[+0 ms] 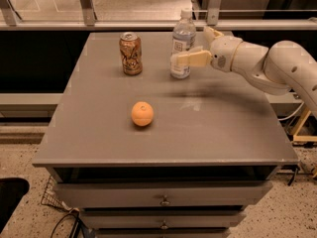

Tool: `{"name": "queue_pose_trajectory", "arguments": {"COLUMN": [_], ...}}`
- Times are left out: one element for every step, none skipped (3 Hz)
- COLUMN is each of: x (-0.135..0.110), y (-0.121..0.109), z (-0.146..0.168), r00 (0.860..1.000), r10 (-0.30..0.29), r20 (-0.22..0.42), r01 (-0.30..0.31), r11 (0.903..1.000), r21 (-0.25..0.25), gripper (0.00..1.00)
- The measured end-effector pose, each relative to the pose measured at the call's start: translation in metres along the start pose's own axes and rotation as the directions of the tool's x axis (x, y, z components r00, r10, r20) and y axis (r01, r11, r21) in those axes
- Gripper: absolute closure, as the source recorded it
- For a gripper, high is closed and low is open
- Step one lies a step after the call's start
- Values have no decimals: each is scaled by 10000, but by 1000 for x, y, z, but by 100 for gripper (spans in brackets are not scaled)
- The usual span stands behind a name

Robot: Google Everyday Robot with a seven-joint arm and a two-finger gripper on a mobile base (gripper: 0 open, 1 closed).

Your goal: Pick blue plastic bottle

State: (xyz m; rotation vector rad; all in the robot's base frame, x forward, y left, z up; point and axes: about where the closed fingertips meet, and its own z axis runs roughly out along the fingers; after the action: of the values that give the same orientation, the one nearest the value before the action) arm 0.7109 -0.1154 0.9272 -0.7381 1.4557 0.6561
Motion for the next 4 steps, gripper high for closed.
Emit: {"name": "queue_pose_trajectory", "arguments": {"x": [2, 3, 6, 5], "y": [2, 3, 4, 6], "z": [8, 13, 17, 19], "r00": [10000, 10000, 10000, 10000], "r10": [-28, -38, -47, -45], "r20": [34, 52, 19, 27], "r01": [28, 39, 47, 46], "r11": [9999, 9997, 9994, 9993], "r21": [-120, -233, -345, -382], "gripper": [15, 38, 62, 84]}}
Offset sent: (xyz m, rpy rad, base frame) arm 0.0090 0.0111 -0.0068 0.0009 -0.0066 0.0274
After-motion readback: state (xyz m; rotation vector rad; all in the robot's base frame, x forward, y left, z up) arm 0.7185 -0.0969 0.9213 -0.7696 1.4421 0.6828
